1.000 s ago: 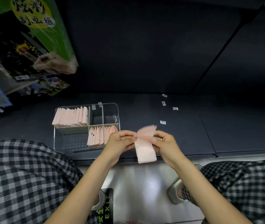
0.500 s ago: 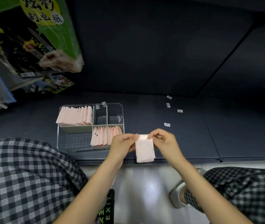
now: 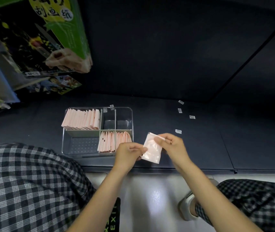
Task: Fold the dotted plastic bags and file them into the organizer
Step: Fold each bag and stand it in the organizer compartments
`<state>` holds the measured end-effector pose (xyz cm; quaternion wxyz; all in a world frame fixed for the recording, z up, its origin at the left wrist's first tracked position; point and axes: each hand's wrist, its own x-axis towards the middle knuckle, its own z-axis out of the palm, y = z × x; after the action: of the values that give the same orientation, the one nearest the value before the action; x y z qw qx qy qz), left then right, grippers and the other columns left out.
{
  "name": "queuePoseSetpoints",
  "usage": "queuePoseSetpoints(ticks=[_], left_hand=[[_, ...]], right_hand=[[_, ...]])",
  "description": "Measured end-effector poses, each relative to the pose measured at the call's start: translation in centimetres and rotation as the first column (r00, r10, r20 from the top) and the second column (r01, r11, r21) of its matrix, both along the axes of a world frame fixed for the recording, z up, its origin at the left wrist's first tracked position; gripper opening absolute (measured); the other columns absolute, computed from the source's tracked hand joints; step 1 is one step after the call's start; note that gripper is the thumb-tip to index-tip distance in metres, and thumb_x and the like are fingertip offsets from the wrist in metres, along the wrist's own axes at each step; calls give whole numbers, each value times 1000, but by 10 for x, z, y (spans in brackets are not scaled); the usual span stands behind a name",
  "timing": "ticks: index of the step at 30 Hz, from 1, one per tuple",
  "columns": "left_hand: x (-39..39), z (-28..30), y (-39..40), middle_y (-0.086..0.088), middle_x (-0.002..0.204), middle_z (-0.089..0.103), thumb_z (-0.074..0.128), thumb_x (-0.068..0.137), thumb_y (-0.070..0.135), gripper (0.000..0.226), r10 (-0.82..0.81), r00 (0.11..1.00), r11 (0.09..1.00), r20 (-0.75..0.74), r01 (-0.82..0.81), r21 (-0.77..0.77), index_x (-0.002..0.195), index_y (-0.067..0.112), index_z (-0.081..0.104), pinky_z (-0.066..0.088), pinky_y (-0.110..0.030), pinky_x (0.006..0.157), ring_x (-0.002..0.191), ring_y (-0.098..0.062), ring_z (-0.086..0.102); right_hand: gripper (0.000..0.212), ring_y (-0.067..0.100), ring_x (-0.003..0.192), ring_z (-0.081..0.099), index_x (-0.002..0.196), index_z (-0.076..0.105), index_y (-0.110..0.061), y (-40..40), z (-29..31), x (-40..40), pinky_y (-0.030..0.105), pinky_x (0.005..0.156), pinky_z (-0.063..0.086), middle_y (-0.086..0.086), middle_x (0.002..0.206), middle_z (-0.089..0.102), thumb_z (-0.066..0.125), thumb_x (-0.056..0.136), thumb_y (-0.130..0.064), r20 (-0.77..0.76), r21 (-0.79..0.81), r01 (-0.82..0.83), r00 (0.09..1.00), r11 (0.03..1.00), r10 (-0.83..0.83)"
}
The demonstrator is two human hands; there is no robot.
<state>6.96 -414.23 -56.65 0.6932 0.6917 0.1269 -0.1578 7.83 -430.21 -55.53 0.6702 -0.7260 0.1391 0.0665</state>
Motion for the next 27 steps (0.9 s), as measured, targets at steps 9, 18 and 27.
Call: queuePoseSetpoints(ticks=[9,18,27], left_hand=[[30,-45,16,-6,110,57,50,96,24,22,-122,980,795,160,0,607,110,20,67,41,-32,88,101,-21,50],[75,-79,48,2,127,40,34,97,47,37,-680,729,235,79,115,965,118,31,60,30,-37,90,113,-22,33],[66,-93,56,7,129,50,29,97,50,47,-868,495,89,28,100,991,111,27,67,29,-37,89,108,-21,41]], right_hand=[[9,5,54,58,89,66,-4,22,-37,-16,15,51,41,-2,63,67,58,91,-7,-225,55,82,972,995,-68],[11,16,64,56,81,65,-7,14,-52,-31,26,65,44,1,67,67,60,90,-9,-281,43,72,958,996,-57],[18,9,62,53,84,61,9,33,-55,5,24,61,42,6,69,60,59,90,-8,-180,-78,42,982,996,-55]])
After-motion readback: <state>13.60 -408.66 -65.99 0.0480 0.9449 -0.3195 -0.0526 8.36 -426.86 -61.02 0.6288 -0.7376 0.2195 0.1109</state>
